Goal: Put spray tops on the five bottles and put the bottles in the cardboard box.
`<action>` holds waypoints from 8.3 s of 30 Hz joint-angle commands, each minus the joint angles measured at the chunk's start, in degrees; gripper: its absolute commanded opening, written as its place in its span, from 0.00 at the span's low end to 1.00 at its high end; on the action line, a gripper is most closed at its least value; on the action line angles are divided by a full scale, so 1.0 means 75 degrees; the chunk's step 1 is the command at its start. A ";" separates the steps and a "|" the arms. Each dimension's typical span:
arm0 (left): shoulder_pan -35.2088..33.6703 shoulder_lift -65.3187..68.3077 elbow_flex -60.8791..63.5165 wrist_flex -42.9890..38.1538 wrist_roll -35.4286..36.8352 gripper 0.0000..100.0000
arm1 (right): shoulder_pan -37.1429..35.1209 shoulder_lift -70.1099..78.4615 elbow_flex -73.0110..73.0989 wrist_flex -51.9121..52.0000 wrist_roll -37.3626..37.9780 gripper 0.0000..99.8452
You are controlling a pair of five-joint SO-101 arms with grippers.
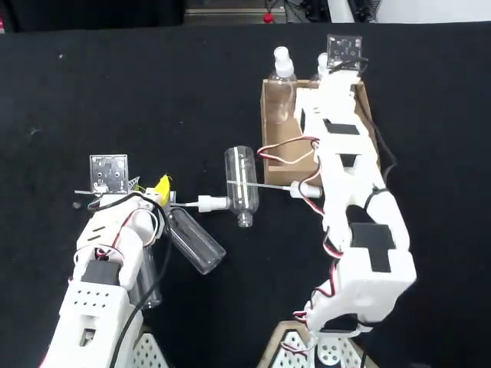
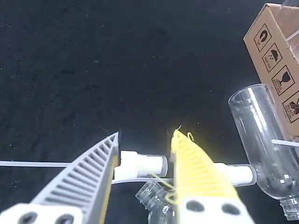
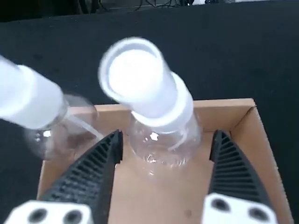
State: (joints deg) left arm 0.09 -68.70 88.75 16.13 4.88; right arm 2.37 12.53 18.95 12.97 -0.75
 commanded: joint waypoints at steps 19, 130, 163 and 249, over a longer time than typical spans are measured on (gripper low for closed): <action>0.0053 -0.0082 -0.0018 -0.0188 -0.0070 0.18 | 0.0164 -0.1061 -0.0193 0.0891 0.0023 0.26; 0.0041 -0.0082 -0.0029 -0.0188 -0.0070 0.18 | 0.1184 0.0428 0.0252 -0.0105 -0.2673 0.02; 0.0041 -0.0082 -0.0029 -0.0188 -0.0070 0.18 | 0.0680 -0.0486 0.1201 -0.0856 -0.2673 0.02; -0.2807 -0.0094 -0.0838 -0.0176 0.1360 0.18 | -0.5345 -0.8492 0.5527 0.3481 0.0387 0.11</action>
State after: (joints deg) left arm -17.76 -68.70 87.08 16.13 11.74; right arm -31.82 -53.49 61.14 38.81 1.80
